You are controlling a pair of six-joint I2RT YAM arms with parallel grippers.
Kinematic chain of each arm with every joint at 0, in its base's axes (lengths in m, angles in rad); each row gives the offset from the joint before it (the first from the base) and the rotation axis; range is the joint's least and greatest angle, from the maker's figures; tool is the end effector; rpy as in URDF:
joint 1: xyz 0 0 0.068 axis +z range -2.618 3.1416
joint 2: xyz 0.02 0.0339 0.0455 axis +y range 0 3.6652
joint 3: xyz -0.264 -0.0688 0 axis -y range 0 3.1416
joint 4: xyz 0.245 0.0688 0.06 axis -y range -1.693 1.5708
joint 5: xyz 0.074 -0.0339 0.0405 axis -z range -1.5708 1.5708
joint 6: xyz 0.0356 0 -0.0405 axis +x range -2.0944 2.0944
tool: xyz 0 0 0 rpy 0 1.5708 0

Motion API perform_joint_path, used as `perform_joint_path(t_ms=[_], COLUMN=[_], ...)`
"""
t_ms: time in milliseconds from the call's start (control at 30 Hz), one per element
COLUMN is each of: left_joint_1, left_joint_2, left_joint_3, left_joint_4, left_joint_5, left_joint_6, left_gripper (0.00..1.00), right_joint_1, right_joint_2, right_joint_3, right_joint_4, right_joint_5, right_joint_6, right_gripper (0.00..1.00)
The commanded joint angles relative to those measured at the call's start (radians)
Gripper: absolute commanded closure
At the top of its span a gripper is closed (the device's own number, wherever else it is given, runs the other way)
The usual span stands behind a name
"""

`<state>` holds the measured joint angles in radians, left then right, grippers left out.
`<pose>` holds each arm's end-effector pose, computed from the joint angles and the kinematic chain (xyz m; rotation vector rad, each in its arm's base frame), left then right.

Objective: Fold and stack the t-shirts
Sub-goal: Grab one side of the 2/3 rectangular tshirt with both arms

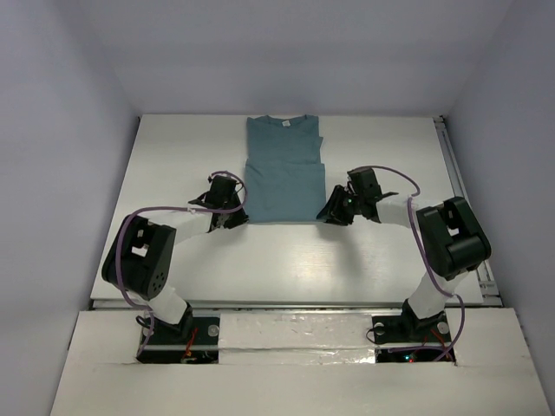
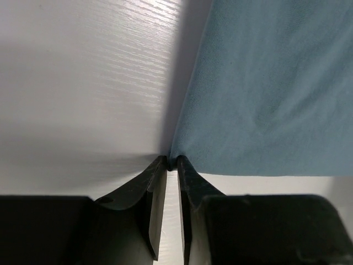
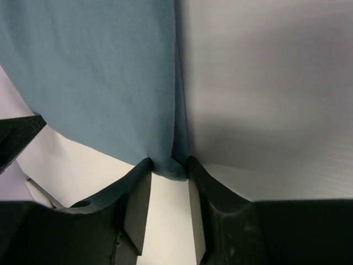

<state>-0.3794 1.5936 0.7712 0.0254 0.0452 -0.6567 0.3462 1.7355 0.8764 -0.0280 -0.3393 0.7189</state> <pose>0.2904 -0.1175 0.1604 -0.3145 2.4163 -0.5394 0.3127 0.1254 0.1442 0.3248 2.5748 0.8503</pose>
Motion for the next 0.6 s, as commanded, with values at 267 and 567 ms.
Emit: perform_joint_path(t_ms=[267,567], left_joint_1=[0.002,0.002], left_joint_2=[0.042,-0.009], left_joint_3=[0.008,0.004], left_joint_4=[-0.002,-0.056], left_joint_5=[-0.004,-0.036], left_joint_6=[-0.001,0.023], left_gripper=[0.89,1.00], right_joint_1=[-0.016,-0.016], right_joint_2=[0.009,-0.054], right_joint_3=[-0.051,-0.080], right_joint_4=[0.054,0.034], right_joint_5=[0.048,0.043], right_joint_6=[0.008,-0.012], right_gripper=[0.81,1.00])
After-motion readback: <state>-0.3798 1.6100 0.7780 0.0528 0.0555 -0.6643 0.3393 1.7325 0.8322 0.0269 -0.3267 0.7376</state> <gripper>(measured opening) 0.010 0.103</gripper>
